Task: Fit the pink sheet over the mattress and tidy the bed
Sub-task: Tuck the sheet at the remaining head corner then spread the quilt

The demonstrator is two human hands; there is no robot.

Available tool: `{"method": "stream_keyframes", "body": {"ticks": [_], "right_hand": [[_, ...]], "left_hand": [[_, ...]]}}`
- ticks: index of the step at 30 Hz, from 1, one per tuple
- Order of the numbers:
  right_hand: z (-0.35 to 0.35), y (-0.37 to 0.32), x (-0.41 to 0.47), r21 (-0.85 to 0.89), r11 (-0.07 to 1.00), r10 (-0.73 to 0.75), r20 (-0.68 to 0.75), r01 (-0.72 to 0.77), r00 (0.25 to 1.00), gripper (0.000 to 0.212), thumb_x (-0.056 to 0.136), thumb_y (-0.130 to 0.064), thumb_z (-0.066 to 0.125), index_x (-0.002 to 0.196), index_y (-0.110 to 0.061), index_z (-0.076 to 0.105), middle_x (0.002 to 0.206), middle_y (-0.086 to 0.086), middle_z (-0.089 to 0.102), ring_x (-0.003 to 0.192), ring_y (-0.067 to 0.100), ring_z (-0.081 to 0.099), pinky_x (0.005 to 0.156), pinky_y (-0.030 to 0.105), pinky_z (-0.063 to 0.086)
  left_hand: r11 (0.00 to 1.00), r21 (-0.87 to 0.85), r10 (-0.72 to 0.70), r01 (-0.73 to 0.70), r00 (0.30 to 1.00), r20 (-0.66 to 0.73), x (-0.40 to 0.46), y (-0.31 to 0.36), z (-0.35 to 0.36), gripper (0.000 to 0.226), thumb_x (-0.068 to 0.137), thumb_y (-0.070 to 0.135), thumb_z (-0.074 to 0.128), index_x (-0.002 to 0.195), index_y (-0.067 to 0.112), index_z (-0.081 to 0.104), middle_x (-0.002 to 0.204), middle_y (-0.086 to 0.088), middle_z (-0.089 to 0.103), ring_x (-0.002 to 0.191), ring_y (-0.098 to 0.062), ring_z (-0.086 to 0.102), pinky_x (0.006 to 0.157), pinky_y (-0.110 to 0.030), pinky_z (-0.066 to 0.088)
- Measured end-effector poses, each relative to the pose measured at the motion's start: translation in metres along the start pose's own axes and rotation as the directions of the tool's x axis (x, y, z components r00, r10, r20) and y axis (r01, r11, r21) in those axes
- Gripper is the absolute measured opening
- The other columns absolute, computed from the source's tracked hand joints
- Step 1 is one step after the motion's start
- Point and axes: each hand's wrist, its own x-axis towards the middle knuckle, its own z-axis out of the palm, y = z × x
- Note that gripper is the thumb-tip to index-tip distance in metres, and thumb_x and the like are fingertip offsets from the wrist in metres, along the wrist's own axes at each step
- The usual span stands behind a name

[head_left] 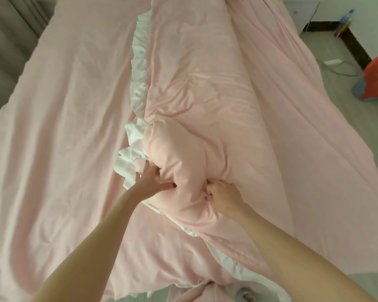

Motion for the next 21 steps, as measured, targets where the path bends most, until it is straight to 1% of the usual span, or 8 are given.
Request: {"method": "stream_keyframes", "body": {"ticks": [2, 4, 7, 9, 13, 15, 18, 21], "right_hand": [[0.000, 0.018, -0.015, 0.174, 0.983, 0.040, 0.069, -0.051, 0.997, 0.028, 0.092, -0.019, 0.052, 0.064, -0.020, 0.047, 0.080, -0.008, 0.055, 0.087, 0.024, 0.054, 0.070, 0.031, 0.035], [-0.001, 0.041, -0.031, 0.355, 0.924, 0.117, 0.095, -0.144, 0.989, 0.040, 0.091, -0.019, 0.055, 0.058, -0.022, 0.033, 0.081, -0.010, 0.059, 0.081, 0.020, 0.055, 0.069, 0.030, 0.037], [-0.006, 0.067, -0.061, 0.546, 0.804, 0.227, 0.080, -0.233, 0.971, 0.036, 0.092, -0.016, 0.055, 0.061, -0.019, 0.038, 0.082, -0.011, 0.060, 0.074, 0.007, 0.056, 0.062, 0.011, 0.038], [-0.008, 0.075, -0.072, 0.582, 0.772, 0.259, 0.077, -0.255, 0.963, 0.035, 0.092, -0.016, 0.055, 0.061, -0.019, 0.039, 0.066, -0.006, 0.054, 0.059, 0.007, 0.048, 0.053, 0.013, 0.033], [-0.015, 0.090, -0.095, 0.609, 0.756, 0.284, 0.029, -0.242, 0.958, 0.035, 0.093, -0.017, 0.051, 0.060, -0.023, 0.040, 0.060, -0.005, 0.047, 0.059, 0.012, 0.043, 0.054, 0.019, 0.030], [-0.021, 0.104, -0.116, 0.685, 0.693, 0.284, 0.025, -0.223, 0.958, 0.031, 0.093, -0.015, 0.050, 0.063, -0.020, 0.049, 0.065, -0.005, 0.055, 0.065, 0.013, 0.048, 0.055, 0.017, 0.034], [-0.029, 0.134, -0.163, 0.812, 0.531, 0.271, 0.109, -0.243, 0.956, 0.022, 0.096, -0.016, 0.046, 0.096, -0.002, 0.063, 0.104, 0.012, 0.068, 0.078, 0.014, 0.058, 0.058, 0.012, 0.042], [-0.033, 0.167, -0.205, 0.817, 0.521, 0.220, 0.154, -0.249, 0.963, 0.033, 0.096, -0.030, 0.046, 0.121, -0.011, 0.057, 0.120, 0.007, 0.062, 0.097, 0.017, 0.059, 0.082, 0.028, 0.049]], "left_hand": [[0.996, -0.077, -0.037, 0.035, 0.999, -0.026, -0.002, 0.013, 0.014, 0.076, 0.057, 0.054, 0.077, 0.112, 0.014, 0.043, 0.109, 0.006, 0.049, 0.120, -0.018, 0.034, 0.114, -0.045, 0.016], [0.984, -0.138, -0.117, 0.112, 0.993, -0.031, -0.007, 0.021, 0.024, 0.076, 0.054, 0.057, 0.077, 0.106, 0.016, 0.042, 0.094, 0.006, 0.047, 0.112, -0.023, 0.041, 0.096, -0.037, 0.035], [0.933, -0.282, -0.232, 0.224, 0.973, 0.006, -0.025, 0.032, 0.039, 0.091, 0.044, 0.066, 0.073, 0.110, 0.013, 0.039, 0.096, 0.000, 0.056, 0.098, -0.025, 0.058, 0.083, -0.035, 0.047], [0.901, -0.378, -0.225, 0.212, 0.974, 0.010, -0.037, 0.039, 0.052, 0.076, 0.055, 0.059, 0.076, 0.105, 0.011, 0.045, 0.102, -0.003, 0.062, 0.096, -0.022, 0.062, 0.082, -0.034, 0.051], [0.867, -0.462, -0.205, 0.186, 0.979, 0.008, -0.069, 0.080, 0.082, 0.043, 0.075, 0.044, 0.072, 0.093, 0.009, 0.054, 0.094, -0.003, 0.063, 0.088, -0.019, 0.060, 0.069, -0.027, 0.046], [0.866, -0.475, -0.203, 0.157, 0.978, -0.046, -0.085, 0.104, 0.094, 0.031, 0.079, 0.037, 0.071, 0.082, 0.011, 0.053, 0.089, -0.005, 0.062, 0.085, -0.022, 0.059, 0.071, -0.030, 0.046], [0.849, -0.518, -0.183, 0.103, 0.977, -0.105, -0.114, 0.141, 0.123, 0.027, 0.072, 0.034, 0.070, 0.081, 0.014, 0.054, 0.090, -0.007, 0.063, 0.082, -0.024, 0.060, 0.075, -0.036, 0.050], [0.767, -0.636, -0.181, 0.087, 0.980, -0.084, -0.136, 0.176, 0.147, 0.029, 0.075, 0.028, 0.064, 0.098, 0.015, 0.052, 0.088, -0.002, 0.059, 0.077, -0.017, 0.056, 0.065, -0.028, 0.045]]}}
